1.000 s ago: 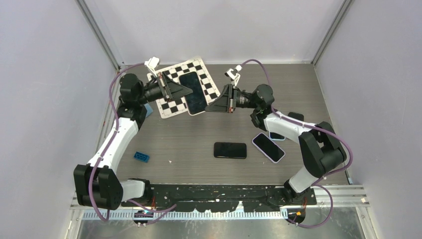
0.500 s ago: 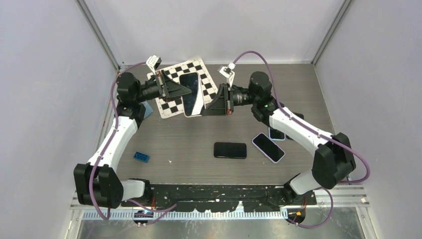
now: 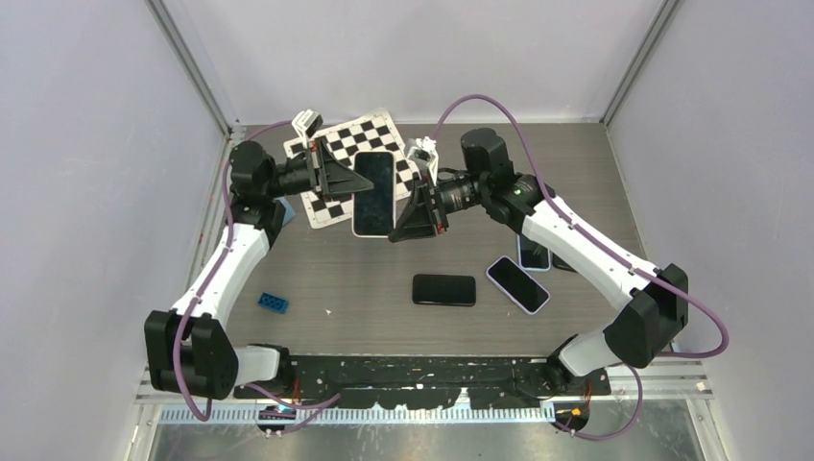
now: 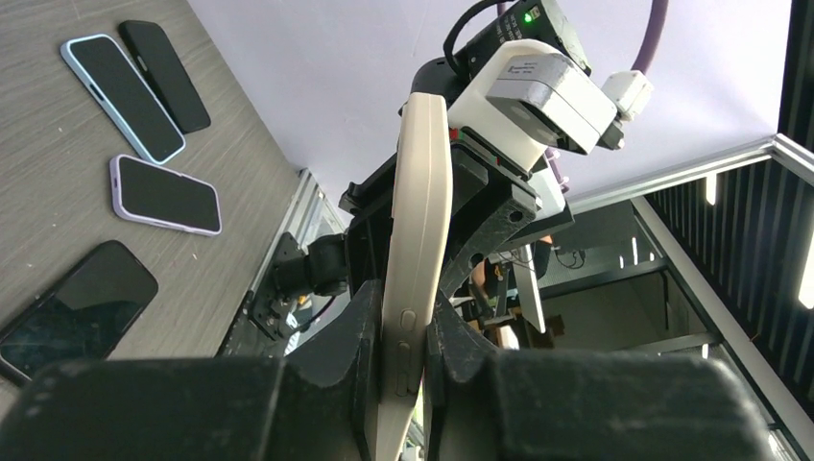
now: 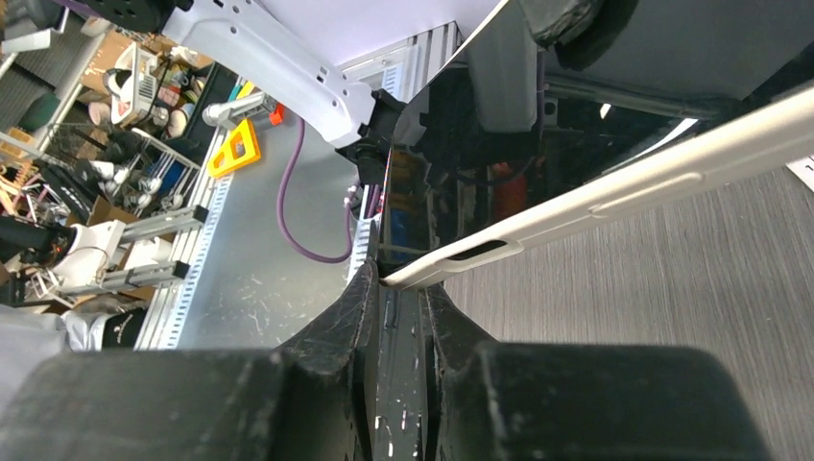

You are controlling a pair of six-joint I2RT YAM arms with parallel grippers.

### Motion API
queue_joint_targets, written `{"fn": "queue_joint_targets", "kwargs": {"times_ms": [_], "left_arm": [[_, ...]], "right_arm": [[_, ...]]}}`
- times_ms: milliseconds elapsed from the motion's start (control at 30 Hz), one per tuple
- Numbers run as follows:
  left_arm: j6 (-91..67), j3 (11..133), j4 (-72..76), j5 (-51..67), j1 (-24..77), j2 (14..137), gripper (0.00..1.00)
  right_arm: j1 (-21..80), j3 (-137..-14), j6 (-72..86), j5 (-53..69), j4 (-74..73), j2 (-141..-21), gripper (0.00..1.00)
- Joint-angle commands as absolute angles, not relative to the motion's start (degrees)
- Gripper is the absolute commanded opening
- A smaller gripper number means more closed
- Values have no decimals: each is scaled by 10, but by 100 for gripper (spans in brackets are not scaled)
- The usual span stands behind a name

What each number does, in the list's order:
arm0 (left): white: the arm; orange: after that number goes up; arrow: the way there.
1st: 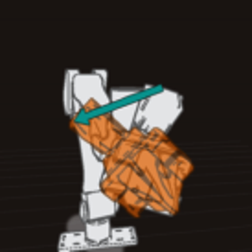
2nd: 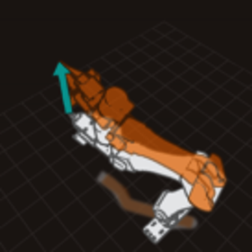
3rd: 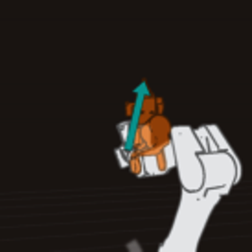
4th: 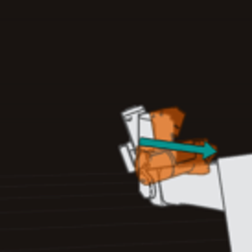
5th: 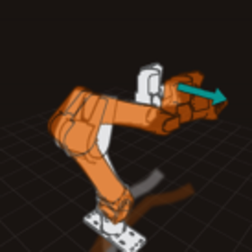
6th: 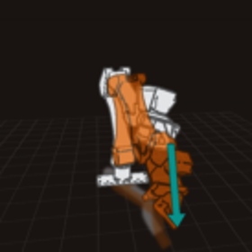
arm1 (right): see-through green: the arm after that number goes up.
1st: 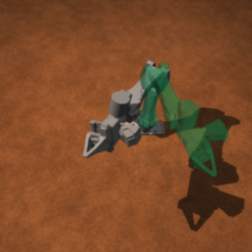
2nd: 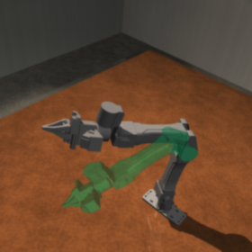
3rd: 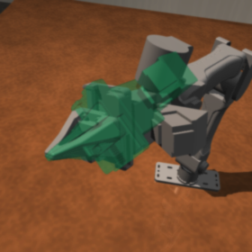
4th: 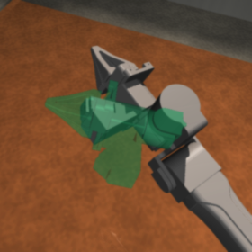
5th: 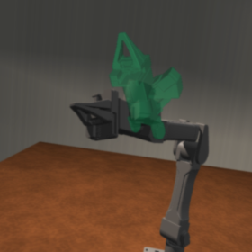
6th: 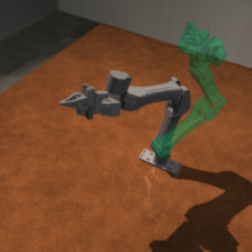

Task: Take the phone out of the phone case
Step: Remove the phone case from the phone.

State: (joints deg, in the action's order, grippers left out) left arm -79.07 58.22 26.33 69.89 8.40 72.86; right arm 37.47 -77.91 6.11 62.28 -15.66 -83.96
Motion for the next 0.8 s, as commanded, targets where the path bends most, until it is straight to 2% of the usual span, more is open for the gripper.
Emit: {"fn": "queue_joint_targets", "kwargs": {"times_ms": [0,367,600,733,767], "left_arm": [[-908,591,306,647,93,716,0],[-943,564,350,638,102,736,0],[-940,546,369,604,103,742,0],[-918,542,360,564,102,747,0],[-909,541,356,551,102,749,0]], "right_arm": [[388,-773,-24,558,-221,-846,1],[388,-764,-37,492,-220,-842,1],[388,-731,9,441,-169,-817,1],[376,-684,82,413,-105,-784,7],[368,-663,96,401,-74,-771,14]]}}
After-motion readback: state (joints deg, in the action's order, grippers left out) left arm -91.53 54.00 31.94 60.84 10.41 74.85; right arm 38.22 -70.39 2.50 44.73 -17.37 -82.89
